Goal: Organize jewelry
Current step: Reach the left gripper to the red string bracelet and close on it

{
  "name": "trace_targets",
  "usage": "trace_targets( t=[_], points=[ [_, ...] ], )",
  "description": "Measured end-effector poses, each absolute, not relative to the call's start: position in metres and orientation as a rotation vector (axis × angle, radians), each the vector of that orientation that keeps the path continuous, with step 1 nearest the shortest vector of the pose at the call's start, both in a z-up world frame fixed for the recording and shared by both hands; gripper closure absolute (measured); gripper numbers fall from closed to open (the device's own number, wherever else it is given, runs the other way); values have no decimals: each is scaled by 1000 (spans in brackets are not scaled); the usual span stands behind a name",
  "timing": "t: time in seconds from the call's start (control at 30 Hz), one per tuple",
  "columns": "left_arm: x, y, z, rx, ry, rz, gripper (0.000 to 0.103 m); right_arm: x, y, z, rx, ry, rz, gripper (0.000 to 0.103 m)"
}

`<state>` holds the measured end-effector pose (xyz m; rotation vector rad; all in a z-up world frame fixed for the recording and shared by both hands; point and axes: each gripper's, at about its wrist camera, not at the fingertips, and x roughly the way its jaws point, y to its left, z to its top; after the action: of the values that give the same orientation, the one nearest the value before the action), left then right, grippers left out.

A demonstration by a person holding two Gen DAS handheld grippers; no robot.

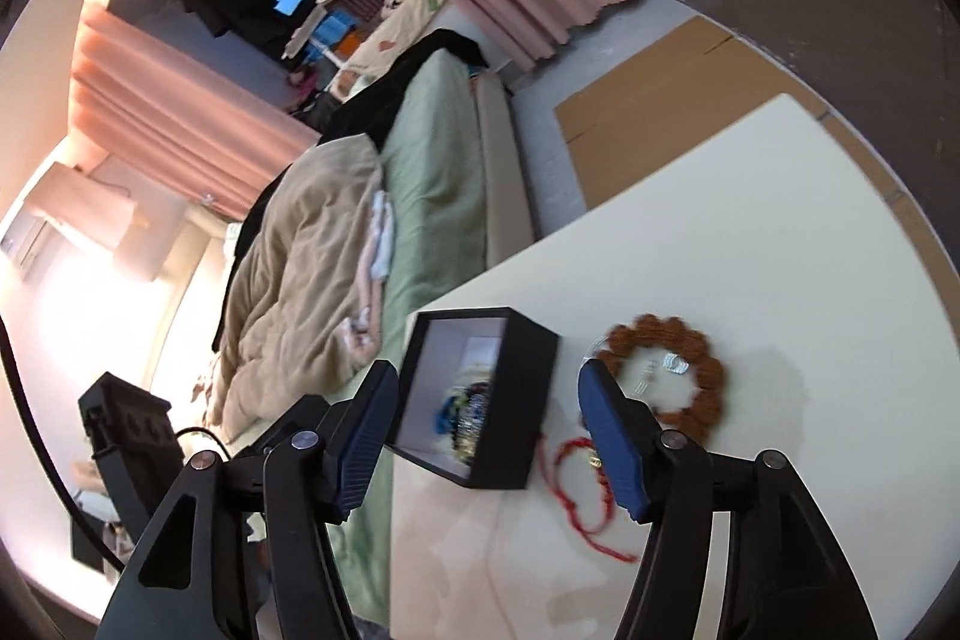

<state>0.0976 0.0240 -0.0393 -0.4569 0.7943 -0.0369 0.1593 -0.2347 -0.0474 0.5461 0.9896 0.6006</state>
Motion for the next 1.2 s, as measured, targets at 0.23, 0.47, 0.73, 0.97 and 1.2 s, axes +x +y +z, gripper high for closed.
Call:
trace_targets(
  t=[0.23,0.47,0.73,0.97,1.2],
  points=[
    [94,-16,-48,-356,850,-69,21,153,-266,-49,563,995,537,25],
    [90,-40,-65,-325,914,-48,31,147,-283,-53,550,1015,487,25],
    [88,-62,-87,-299,983,-2,41,143,-298,-74,485,1118,375,25],
    [92,-73,-106,-237,993,82,48,139,-302,-84,476,1148,247,25],
    [97,-73,-132,-213,1040,130,49,138,-296,-86,495,1176,257,25]
  ],
)
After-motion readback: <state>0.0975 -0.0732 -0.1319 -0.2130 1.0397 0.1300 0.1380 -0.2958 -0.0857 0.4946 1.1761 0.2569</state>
